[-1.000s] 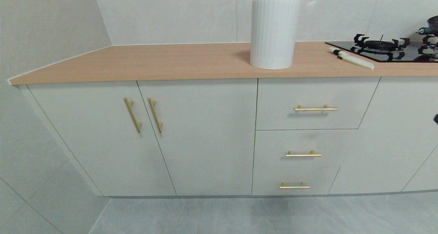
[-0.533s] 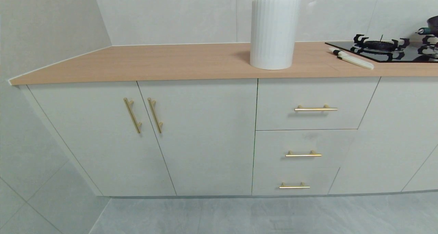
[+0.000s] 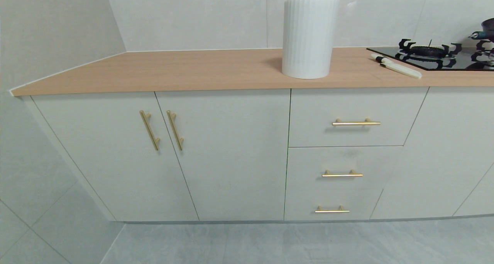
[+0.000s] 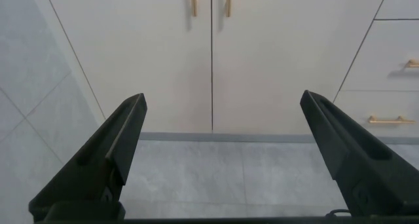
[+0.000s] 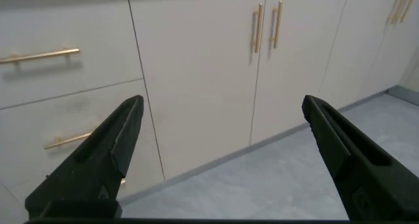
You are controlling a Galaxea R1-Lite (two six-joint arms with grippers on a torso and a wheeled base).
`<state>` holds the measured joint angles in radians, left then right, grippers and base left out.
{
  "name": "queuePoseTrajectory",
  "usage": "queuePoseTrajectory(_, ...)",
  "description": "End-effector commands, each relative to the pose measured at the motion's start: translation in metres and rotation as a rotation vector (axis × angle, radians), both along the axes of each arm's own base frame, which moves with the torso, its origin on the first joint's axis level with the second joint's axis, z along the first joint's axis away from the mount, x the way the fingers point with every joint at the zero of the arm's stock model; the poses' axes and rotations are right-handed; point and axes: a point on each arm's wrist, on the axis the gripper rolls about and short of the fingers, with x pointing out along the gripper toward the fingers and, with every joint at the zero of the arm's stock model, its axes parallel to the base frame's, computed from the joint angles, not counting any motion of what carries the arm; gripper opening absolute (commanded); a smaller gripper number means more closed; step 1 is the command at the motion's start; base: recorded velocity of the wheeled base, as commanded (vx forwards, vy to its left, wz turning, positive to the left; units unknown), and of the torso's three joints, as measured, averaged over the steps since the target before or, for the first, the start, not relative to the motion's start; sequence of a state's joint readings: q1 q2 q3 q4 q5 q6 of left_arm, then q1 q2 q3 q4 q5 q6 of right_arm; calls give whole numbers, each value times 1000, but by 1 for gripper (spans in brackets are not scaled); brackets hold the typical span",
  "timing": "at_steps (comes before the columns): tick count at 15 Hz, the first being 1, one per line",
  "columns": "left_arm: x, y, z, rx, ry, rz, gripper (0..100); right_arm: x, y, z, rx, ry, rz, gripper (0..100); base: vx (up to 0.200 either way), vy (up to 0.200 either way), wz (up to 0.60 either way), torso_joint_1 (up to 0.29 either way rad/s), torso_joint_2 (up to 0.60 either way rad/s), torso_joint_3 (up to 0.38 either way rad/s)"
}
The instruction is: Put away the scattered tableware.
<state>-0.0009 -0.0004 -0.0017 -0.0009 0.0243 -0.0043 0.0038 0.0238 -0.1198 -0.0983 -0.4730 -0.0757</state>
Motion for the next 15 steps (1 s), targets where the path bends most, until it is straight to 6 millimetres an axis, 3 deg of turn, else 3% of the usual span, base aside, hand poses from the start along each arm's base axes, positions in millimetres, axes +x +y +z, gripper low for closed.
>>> queuePoseTrajectory(1,0,0,0,0,0,1,100,10,3,-29,-28,67,127,100,0,0,0,0,0,0)
queuePoseTrajectory(2,0,0,0,0,0,1,100,11,5,-34,-32,115,229,100,0,0,0,0,0,0)
queuePoseTrajectory(4,0,0,0,-2,1,0,100,12,6,-36,-35,135,263,100,0,0,0,0,0,0)
queuePoseTrajectory(7,0,0,0,0,0,0,100,12,12,-38,-40,163,524,100,0,0,0,0,0,0)
queuePoseTrajectory(11,0,0,0,0,1,1,100,12,9,-42,77,158,437,100,0,0,0,0,0,0)
queuePoseTrajectory(15,0,0,0,6,2,1,100,12,9,-42,65,161,427,100,0,0,0,0,0,0)
